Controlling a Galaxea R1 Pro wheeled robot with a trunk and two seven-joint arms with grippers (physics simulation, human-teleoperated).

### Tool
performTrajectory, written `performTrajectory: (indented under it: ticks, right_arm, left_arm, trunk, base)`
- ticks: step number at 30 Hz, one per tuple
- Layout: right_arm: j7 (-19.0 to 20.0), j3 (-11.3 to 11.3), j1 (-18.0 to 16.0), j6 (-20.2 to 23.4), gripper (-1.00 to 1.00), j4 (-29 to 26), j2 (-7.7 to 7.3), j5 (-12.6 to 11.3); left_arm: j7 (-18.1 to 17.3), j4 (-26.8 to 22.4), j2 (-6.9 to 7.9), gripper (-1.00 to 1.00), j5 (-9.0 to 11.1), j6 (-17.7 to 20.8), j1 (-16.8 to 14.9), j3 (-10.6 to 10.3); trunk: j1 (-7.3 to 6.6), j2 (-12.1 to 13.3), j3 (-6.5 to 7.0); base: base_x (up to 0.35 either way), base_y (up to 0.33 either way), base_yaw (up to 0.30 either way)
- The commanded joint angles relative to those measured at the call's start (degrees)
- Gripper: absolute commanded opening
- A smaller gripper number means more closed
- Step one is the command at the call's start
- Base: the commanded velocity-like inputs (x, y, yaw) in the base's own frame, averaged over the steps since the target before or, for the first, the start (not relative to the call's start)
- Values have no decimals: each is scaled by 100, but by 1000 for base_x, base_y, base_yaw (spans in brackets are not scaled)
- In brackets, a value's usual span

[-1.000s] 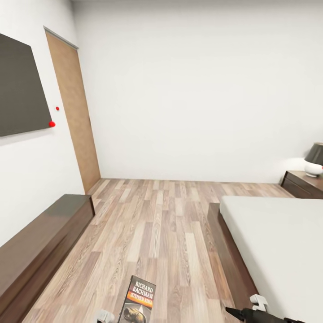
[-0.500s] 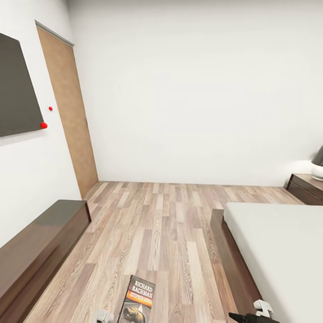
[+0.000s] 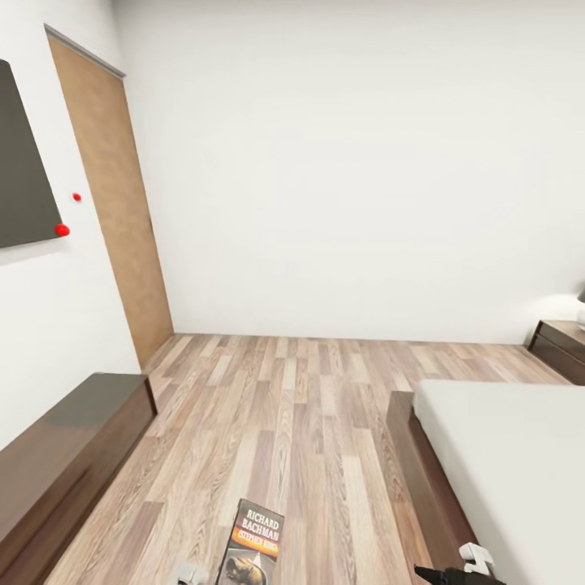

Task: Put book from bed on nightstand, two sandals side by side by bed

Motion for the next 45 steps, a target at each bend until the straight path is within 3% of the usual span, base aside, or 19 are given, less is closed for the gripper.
performTrajectory:
  ticks: [1,28,45]
  right_arm:
    - [17,35,-3,54,100,-4,-2,-60]
    - [34,36,-3,54,100,-11,-2,-67]
    - [44,36,-4,54,100,-12,-2,-67]
  left_arm:
    - [-26,0,-10,-100,36,42,-3,18]
    - [-24,3,-38,-100,51,42,-6,44]
    - [-25,3,-38,-100,48,42,-6,37]
  trunk:
    - [4,-4,-7]
    - [4,-4,-7]
    - [4,-4,-7]
  base:
    - [328,0,0]
    - [328,0,-1]
    - [315,0,-87]
